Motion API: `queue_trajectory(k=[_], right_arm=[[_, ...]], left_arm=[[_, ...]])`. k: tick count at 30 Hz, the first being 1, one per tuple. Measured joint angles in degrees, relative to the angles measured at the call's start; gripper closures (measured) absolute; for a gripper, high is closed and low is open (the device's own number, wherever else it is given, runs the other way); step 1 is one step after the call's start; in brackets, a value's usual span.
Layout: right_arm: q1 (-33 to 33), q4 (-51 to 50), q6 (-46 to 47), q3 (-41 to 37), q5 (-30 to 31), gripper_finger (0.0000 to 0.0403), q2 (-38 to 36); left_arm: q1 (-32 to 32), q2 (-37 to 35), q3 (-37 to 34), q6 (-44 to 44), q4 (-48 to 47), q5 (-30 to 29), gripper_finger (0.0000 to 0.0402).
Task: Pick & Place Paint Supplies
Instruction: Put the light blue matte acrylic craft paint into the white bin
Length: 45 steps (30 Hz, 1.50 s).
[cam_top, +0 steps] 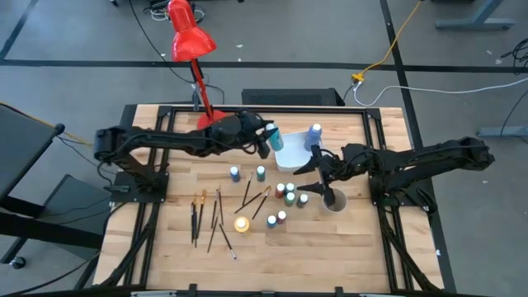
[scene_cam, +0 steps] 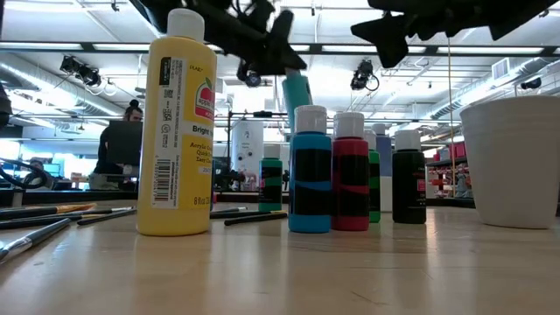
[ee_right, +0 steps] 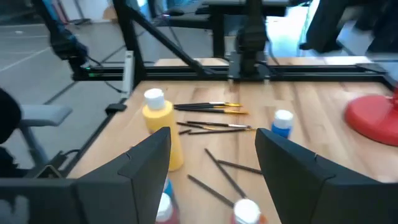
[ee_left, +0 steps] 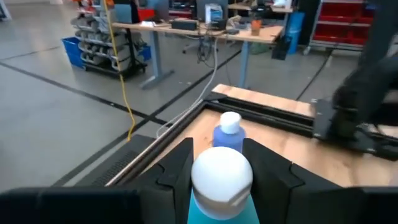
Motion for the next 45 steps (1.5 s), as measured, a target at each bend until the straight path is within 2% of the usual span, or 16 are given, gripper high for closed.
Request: queue_trajectory(k=[5, 20, 28, 36, 45], right_arm=[[0.00, -2.54, 0.00, 0.00, 1.51, 0.0166, -0.40], [0.00, -3.27, -0.68, -0.02, 1.51, 0.0166, -0.38], [0.00, -2.15, -0.59, -0.02, 1.51, 0.0166, -0.23], [0.00, -2.24, -0.59, 0.00, 1.49, 0.0166, -0.21], [0.00, -2.11, -0.63, -0.02, 1.49, 0.0166, -0.21]], left_arm=[[1.43, 4.02, 0.00, 1.18, 5.93, 1.16, 0.0271], [2.88, 5.48, -0.02, -0.57, 0.66, 2.93, 0.0267], [3.71, 10.71, -0.07, -1.78, 1.96, 3.97, 0.0266], [4.02, 11.44, -0.04, 1.46, 2.50, 4.79, 0.0268], [4.20, 11.44, 0.09, 5.81, 2.54, 6.10, 0.0230]])
